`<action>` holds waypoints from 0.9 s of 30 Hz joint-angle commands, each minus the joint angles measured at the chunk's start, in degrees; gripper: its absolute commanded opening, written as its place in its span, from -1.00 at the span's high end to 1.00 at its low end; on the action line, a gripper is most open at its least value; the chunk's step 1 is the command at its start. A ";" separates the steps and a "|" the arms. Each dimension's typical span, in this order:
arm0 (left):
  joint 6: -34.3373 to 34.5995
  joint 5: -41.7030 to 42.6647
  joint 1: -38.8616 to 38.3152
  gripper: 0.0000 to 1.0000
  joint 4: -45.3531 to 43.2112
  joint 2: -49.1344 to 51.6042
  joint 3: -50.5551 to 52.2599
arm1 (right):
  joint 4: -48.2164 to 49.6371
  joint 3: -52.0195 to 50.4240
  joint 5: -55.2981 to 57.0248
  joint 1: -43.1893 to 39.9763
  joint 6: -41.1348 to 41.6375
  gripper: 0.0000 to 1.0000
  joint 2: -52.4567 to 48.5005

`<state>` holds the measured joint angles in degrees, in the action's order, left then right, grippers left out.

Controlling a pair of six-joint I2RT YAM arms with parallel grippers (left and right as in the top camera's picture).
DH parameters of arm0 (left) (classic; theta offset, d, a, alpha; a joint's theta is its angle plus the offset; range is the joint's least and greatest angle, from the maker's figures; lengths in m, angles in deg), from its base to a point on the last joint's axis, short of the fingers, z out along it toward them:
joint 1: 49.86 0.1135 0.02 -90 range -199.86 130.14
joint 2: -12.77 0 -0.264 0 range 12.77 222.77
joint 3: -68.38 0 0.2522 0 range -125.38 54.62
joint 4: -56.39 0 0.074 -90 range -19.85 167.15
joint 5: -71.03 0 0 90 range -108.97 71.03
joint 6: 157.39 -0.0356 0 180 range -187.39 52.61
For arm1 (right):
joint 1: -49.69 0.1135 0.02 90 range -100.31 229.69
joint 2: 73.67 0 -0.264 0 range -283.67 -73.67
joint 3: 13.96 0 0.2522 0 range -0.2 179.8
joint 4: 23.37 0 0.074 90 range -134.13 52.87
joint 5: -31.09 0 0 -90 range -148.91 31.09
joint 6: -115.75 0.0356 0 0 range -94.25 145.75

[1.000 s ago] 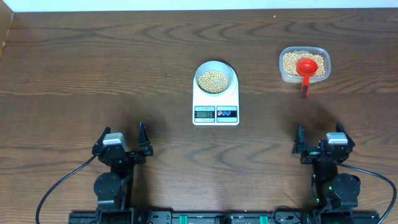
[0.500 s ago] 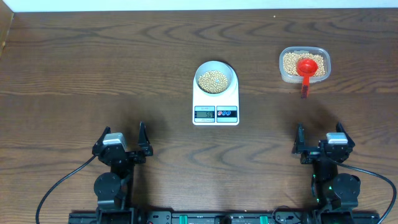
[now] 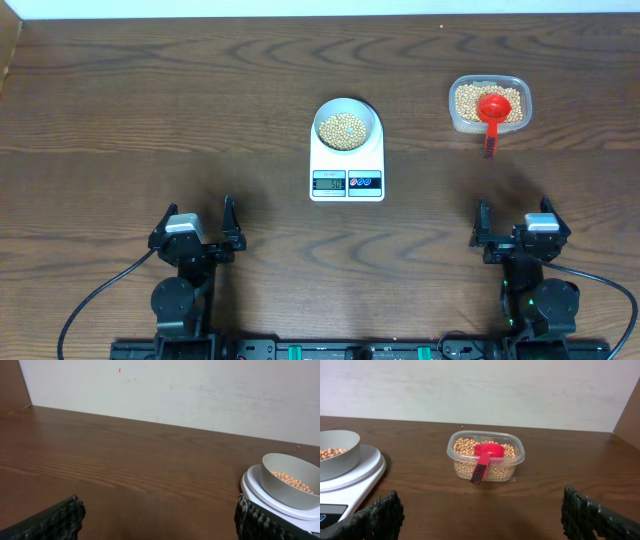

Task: Scoop item into bowl and weigh 50g on scale

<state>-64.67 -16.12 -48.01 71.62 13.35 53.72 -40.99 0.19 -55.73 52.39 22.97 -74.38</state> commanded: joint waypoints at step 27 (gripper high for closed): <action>-0.57 -0.94 -1.05 -0.95 2.56 -0.39 0.68 | -0.24 -0.07 -0.13 -0.46 -0.72 -0.99 0.42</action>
<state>-64.65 -16.12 -48.23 71.62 13.35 53.72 -40.99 0.19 -55.73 52.39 22.97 -74.38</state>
